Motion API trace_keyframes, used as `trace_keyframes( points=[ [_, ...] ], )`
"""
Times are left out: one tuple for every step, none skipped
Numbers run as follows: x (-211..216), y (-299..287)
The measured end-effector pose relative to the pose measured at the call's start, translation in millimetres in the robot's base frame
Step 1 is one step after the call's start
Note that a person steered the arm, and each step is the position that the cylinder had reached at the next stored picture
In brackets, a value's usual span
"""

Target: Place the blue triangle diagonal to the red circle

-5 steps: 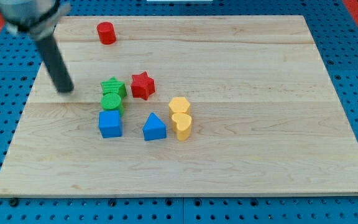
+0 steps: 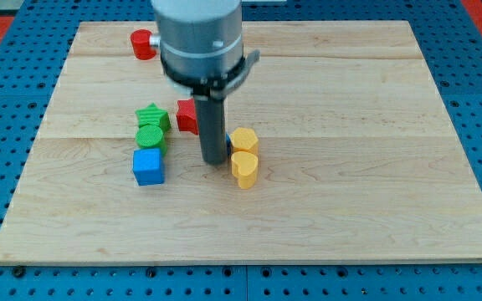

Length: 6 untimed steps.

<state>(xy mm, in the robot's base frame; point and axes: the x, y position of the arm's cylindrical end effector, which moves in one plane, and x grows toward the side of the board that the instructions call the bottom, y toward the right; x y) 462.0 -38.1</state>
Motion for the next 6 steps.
trace_keyframes(
  points=[
    [-27.5,-2.8],
    [-38.7,22.5],
    [-102.5,4.4],
    [-163.8,-10.7],
    [-180.8,-20.2],
    [-181.8,-6.8]
  ],
)
